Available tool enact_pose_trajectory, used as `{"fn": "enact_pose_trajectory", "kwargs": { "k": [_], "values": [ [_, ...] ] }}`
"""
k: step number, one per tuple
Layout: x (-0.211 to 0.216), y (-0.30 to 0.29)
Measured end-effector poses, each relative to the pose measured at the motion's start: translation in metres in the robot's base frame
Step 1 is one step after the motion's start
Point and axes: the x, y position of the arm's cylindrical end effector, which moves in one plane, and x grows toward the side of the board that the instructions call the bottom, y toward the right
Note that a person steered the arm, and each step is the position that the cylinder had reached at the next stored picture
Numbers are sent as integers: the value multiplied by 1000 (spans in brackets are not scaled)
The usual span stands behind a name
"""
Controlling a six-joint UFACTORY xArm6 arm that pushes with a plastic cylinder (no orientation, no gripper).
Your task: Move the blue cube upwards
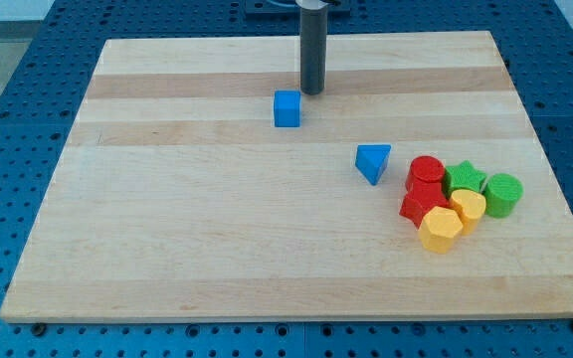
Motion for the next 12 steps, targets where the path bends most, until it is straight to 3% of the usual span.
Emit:
{"fn": "enact_pose_trajectory", "kwargs": {
  "k": [1,2,3,4,6,7,8,9,10,12],
  "values": [
    [29,0],
    [102,0],
    [116,-12],
    [114,-70],
    [19,-88],
    [19,-91],
    [50,-111],
    [97,-89],
    [91,-42],
    [65,-29]
  ]
}}
